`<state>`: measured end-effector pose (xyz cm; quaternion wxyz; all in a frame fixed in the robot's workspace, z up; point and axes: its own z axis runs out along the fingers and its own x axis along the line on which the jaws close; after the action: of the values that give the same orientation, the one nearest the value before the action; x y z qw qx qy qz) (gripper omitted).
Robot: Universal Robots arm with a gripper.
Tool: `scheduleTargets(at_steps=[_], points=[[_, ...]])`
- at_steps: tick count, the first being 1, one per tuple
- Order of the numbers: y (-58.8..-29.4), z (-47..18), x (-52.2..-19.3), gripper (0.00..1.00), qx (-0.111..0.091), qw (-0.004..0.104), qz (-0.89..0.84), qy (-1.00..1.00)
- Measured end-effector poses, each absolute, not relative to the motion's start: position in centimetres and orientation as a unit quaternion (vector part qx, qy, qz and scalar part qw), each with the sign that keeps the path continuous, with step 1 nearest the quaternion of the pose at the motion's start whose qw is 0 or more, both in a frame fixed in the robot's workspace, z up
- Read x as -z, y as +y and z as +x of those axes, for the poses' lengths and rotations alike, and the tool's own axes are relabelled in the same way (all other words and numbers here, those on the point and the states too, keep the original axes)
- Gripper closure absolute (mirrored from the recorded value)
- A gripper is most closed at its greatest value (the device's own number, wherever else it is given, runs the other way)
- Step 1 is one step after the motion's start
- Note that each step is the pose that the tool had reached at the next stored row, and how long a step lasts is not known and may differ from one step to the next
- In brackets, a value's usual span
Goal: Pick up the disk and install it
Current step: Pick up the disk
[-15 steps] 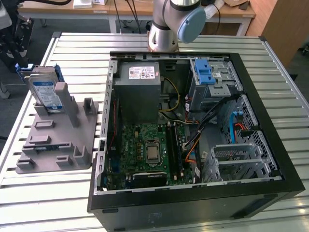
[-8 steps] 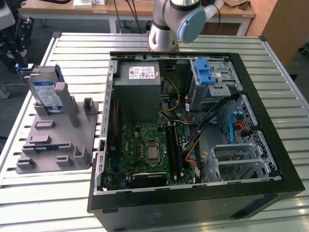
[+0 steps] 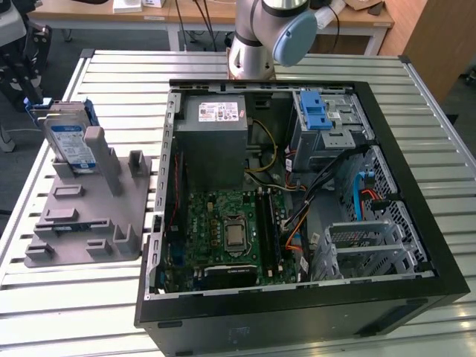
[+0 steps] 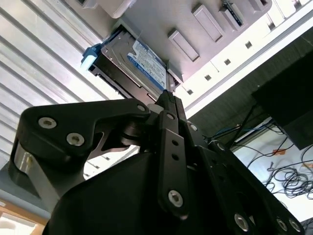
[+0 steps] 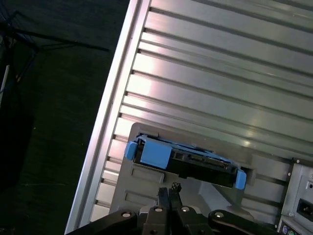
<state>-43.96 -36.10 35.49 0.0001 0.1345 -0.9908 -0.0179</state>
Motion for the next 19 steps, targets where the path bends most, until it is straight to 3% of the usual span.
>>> scheduleTargets(at_steps=[19], points=[[-36.1,-43.96,-35.49,0.85,0.018,0.001,0.16,-0.987]])
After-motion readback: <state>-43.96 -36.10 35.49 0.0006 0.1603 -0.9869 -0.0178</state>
